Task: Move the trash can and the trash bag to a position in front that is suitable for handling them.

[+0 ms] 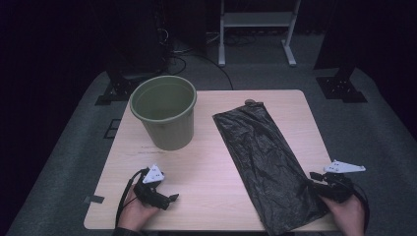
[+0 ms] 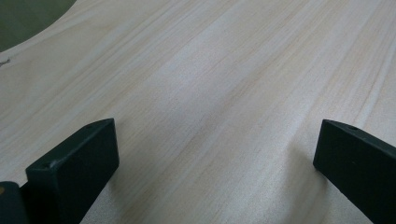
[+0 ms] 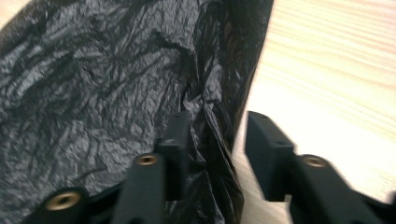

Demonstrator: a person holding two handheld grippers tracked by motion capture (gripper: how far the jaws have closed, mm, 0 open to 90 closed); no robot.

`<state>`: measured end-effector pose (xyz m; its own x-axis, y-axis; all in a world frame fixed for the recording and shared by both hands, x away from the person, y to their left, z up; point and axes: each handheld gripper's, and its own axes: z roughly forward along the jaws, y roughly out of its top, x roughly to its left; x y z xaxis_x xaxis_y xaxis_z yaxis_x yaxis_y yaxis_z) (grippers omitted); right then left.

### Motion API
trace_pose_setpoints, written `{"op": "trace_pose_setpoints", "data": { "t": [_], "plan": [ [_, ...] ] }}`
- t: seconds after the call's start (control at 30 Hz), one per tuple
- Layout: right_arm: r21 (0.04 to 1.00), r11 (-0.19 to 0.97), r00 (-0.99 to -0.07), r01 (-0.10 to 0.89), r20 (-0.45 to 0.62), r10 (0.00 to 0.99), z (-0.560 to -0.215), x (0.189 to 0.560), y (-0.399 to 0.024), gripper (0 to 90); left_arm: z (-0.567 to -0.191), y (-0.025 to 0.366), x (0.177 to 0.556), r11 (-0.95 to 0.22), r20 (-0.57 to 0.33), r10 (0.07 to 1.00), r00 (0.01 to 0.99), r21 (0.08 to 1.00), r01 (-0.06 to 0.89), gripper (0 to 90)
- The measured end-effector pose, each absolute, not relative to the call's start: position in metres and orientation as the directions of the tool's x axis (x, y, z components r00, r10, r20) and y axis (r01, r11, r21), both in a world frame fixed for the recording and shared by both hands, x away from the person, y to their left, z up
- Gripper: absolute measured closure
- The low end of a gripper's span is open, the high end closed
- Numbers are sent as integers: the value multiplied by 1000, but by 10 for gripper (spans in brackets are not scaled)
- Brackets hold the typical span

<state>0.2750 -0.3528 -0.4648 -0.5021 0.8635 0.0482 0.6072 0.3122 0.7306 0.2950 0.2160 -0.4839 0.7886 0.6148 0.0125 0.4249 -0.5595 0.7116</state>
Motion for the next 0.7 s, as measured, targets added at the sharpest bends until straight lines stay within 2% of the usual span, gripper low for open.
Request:
{"op": "trace_pose_setpoints", "data": {
  "t": [0.03, 0.07, 0.1, 0.13, 0.2, 0.4, 0.7],
  "plan": [
    [735, 301, -494, 608, 53, 868, -462, 275, -350, 478, -484, 216, 295, -560, 13, 615, 789, 711, 425, 0],
    [735, 301, -494, 608, 53, 868, -462, 275, -350, 478, -484, 216, 295, -560, 13, 615, 789, 711, 425, 0],
    [740, 290, -491, 607, 62, 869, -458, 275, -345, 406, -484, 216, 295, -560, 13, 614, 789, 712, 425, 0],
    [739, 285, -495, 610, 74, 866, -457, 275, -343, 384, -484, 216, 295, -559, 12, 614, 789, 712, 424, 0],
    [745, 283, -506, 605, 84, 859, -453, 277, -336, 283, -484, 216, 295, -560, 12, 613, 790, 712, 423, 0],
    [756, 316, -537, 573, 56, 842, -446, 285, -317, 123, -484, 216, 296, -560, 12, 613, 790, 712, 424, 0],
    [773, 358, -574, 524, 10, 819, -423, 294, -292, 116, -484, 216, 296, -559, 12, 614, 789, 713, 424, 0]
  ]
}}
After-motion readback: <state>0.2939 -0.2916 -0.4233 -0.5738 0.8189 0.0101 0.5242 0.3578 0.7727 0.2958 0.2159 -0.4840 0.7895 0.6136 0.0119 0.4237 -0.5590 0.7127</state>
